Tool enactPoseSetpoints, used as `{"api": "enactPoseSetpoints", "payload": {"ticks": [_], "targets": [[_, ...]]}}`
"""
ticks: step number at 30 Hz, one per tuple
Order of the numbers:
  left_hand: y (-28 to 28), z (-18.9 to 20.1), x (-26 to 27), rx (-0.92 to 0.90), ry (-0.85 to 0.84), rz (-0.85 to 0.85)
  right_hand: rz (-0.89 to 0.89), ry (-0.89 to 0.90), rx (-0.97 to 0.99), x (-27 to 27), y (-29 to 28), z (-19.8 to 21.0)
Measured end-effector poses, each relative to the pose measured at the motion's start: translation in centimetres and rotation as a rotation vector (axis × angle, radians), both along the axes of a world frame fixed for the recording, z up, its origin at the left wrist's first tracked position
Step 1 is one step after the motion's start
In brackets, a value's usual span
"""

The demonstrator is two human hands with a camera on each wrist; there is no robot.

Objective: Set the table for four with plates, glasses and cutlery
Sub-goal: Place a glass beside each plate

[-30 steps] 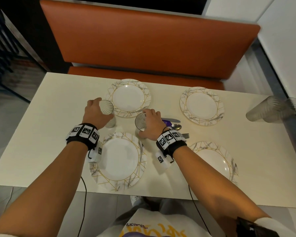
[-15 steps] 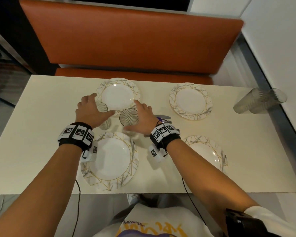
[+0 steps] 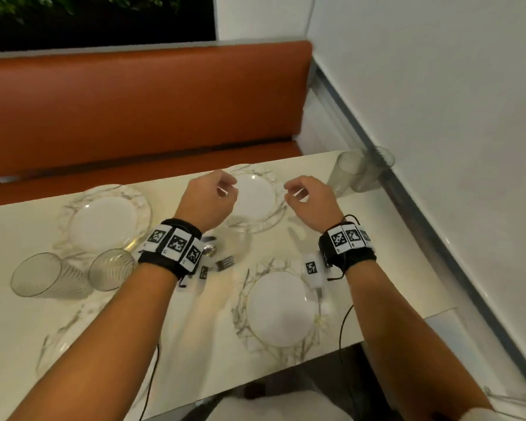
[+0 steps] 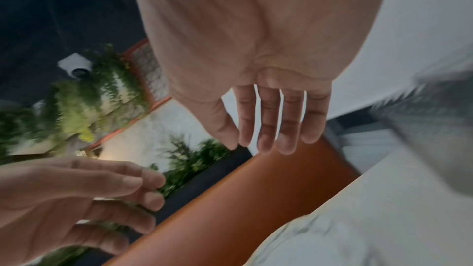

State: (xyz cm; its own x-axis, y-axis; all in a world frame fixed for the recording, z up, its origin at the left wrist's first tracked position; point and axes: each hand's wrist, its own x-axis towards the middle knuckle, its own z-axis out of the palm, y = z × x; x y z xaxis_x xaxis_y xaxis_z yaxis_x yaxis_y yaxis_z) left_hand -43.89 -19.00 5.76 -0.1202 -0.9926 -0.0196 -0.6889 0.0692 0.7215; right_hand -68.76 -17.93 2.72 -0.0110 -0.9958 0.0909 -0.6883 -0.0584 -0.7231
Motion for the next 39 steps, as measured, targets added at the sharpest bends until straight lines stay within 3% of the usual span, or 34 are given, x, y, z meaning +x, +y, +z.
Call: {"api": "enactPoseSetpoints", "payload": {"ticks": [4,9,13,17,22,26,30,39], "targets": [[-4.3,-1.3,-12.3,-0.004,-0.029,-0.167,-0.165,0.238,0.04,-12.1,-4.5,-0.6],[-9.3,-4.1,-24.3,0.06,-0.16,-0.259,-0.185,0.518,0.191,-20.6,-9.6,-1.4],[-11.8,-6.1,-29.5,0.109,-0.298,-0.291,-0.08,0.608,0.285,-24.0,-12.1,-2.1],[-13.3,-7.9,-31.8,0.133,-0.375,-0.297,-0.063,0.562,0.354,-25.1,-13.2,-3.6],[-13.4,-9.5,-31.8,0.115,-0.234,-0.265,-0.094,0.478,0.311,-25.1,-13.7,-4.2],[-12.3,-8.7,-29.0,0.091,-0.087,-0.145,-0.089,0.432,0.281,-23.4,-13.0,-3.3],[-10.2,-7.0,-23.3,0.066,0.012,-0.037,-0.028,0.408,0.299,-19.5,-10.8,-1.7],[-2.5,-5.3,-9.5,0.159,0.025,0.143,0.243,0.364,0.405,-8.6,-4.5,-2.1]]}}
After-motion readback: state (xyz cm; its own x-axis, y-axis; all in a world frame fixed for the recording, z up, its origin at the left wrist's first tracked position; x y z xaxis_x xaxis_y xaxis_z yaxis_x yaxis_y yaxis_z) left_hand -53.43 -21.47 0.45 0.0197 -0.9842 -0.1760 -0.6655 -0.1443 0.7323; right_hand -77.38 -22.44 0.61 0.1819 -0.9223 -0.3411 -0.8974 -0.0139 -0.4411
